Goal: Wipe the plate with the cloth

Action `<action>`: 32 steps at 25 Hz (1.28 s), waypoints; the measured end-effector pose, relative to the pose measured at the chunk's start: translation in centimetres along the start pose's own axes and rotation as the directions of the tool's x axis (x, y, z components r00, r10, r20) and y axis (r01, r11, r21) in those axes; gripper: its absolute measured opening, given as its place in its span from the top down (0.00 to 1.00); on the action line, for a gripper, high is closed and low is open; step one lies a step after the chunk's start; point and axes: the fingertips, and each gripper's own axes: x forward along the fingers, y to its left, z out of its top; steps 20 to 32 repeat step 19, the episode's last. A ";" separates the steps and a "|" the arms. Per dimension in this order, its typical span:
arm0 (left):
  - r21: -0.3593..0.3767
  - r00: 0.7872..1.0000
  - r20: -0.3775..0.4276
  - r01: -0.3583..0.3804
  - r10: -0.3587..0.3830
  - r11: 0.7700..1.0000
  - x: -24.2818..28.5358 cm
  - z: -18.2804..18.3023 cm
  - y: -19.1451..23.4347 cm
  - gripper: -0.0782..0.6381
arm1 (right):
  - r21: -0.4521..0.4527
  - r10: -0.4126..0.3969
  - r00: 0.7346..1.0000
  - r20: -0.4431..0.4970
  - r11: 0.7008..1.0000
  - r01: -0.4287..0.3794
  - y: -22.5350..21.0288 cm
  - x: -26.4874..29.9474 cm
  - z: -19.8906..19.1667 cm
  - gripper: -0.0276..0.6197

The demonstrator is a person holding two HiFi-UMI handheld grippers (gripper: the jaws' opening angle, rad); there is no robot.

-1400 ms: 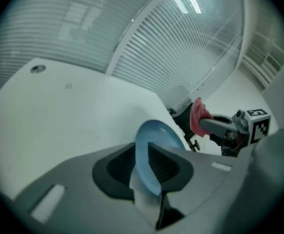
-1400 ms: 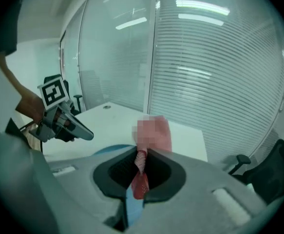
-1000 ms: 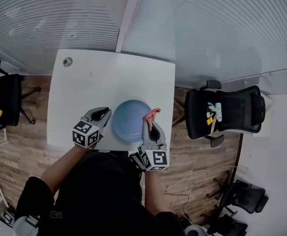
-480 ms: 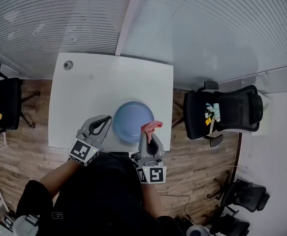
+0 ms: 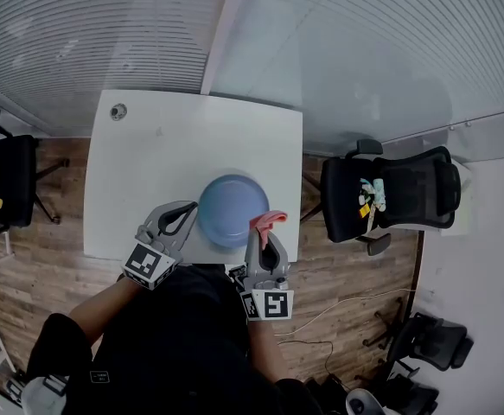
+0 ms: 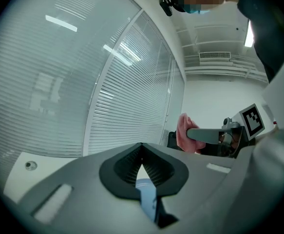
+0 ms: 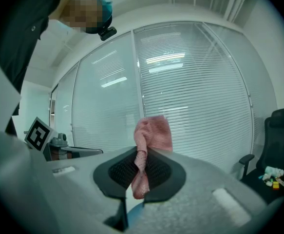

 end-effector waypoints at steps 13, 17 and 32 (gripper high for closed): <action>0.005 1.000 0.000 0.008 -0.008 1.000 0.1 0.3 -0.2 0.89 | -0.013 -0.012 1.000 0.006 1.000 0.012 0.0 -0.3 0.2 0.92; 0.006 1.000 -0.002 0.010 -0.010 1.000 0.0 0.0 -0.1 0.89 | -0.015 -0.014 1.000 0.004 1.000 0.014 -0.1 -0.3 0.2 0.92; 0.004 1.000 -0.003 0.011 -0.011 1.000 0.1 0.0 -0.1 0.89 | -0.015 -0.015 1.000 0.003 1.000 0.015 -0.1 -0.3 0.2 0.92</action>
